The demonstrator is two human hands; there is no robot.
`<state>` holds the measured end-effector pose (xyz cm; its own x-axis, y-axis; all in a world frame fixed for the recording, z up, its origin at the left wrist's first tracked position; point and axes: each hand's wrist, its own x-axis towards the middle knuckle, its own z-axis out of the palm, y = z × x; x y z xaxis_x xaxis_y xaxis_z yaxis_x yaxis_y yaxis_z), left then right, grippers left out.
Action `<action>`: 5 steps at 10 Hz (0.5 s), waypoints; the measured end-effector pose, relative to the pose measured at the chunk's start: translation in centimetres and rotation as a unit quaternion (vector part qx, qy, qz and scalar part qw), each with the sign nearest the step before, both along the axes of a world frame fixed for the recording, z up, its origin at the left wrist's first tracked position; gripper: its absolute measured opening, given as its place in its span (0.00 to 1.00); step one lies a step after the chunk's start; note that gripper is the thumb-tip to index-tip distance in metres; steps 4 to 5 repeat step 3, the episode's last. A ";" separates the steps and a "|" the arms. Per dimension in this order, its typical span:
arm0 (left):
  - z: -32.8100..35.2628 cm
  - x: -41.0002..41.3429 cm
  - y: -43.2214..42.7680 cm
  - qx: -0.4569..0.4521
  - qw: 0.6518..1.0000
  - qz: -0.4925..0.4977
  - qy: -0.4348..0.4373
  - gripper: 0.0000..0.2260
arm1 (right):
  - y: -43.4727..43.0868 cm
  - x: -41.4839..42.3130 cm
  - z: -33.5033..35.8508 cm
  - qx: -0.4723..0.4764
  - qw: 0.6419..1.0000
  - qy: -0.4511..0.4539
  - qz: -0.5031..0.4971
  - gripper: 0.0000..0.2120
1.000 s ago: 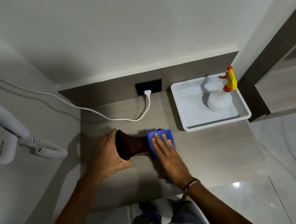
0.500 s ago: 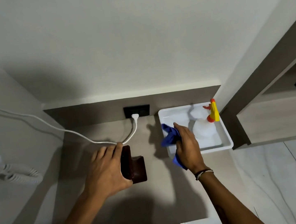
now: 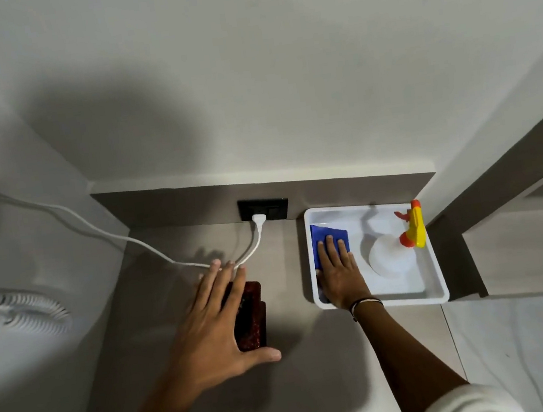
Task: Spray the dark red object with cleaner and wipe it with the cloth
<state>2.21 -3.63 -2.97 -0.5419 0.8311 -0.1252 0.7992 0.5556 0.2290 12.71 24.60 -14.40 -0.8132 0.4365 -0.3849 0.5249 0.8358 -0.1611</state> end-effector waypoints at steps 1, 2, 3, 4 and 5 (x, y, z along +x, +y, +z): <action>-0.1 0.1 0.1 0.006 1.000 0.005 0.022 0.63 | 0.1 -0.1 0.3 0.011 1.000 -0.013 0.009 0.35; -0.2 0.2 0.0 0.016 0.999 0.005 0.027 0.60 | 0.0 0.2 0.8 0.009 1.000 -0.001 0.003 0.36; 0.1 0.5 0.1 0.011 1.000 0.009 0.019 0.57 | -0.7 0.4 1.7 0.010 0.999 0.053 -0.005 0.36; 0.1 0.5 0.1 0.011 1.000 0.009 0.019 0.57 | -0.7 0.4 1.7 0.010 0.999 0.053 -0.005 0.36; 0.1 0.5 0.1 0.011 1.000 0.009 0.019 0.57 | -0.7 0.4 1.7 0.010 0.999 0.053 -0.005 0.36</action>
